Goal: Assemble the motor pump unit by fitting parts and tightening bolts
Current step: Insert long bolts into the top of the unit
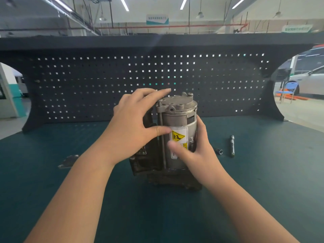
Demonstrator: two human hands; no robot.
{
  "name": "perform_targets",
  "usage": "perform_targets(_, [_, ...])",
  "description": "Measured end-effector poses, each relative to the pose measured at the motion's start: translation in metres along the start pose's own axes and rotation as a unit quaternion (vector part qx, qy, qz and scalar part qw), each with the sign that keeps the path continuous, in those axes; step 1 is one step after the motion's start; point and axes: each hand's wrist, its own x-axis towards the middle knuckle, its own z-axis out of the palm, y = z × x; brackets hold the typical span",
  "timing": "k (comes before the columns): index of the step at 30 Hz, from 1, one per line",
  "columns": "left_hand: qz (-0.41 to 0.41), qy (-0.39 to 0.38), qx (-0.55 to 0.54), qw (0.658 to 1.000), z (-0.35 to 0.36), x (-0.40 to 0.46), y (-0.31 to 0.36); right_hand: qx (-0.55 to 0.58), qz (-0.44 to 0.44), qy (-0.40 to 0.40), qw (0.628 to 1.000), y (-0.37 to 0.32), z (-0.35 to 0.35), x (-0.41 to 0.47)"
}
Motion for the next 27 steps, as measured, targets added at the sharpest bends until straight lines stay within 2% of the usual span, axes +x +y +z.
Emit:
perform_targets(3, [-0.007,-0.003,-0.011,1.0,0.0,0.001,-0.002,0.026,0.074,0.034,0.996,-0.005,-0.009,0.004])
perform_targets(7, [-0.027,-0.006,0.008,1.0,0.001,0.001,-0.013,0.094,0.146,0.023,0.984,-0.009,-0.022,0.012])
perform_targets(10, [-0.068,0.007,-0.025,0.997,0.011,-0.002,-0.018,0.066,0.12,0.035,0.99,-0.011,-0.027,0.011])
perform_targets(14, [-0.08,0.069,-0.094,0.99,0.027,-0.004,-0.022,-0.01,0.072,0.03,0.997,-0.008,-0.034,0.015])
perform_targets(18, [-0.089,0.062,-0.144,0.984,0.029,-0.005,-0.025,-0.018,0.071,0.025,0.997,-0.005,-0.036,0.02])
perform_targets(23, [-0.094,0.072,-0.182,0.976,0.034,-0.005,-0.021,-0.102,0.044,-0.025,0.994,-0.01,-0.05,0.038])
perform_targets(27, [-0.093,0.079,-0.19,0.974,0.04,-0.005,-0.024,-0.092,0.003,0.005,0.996,-0.01,-0.049,0.043])
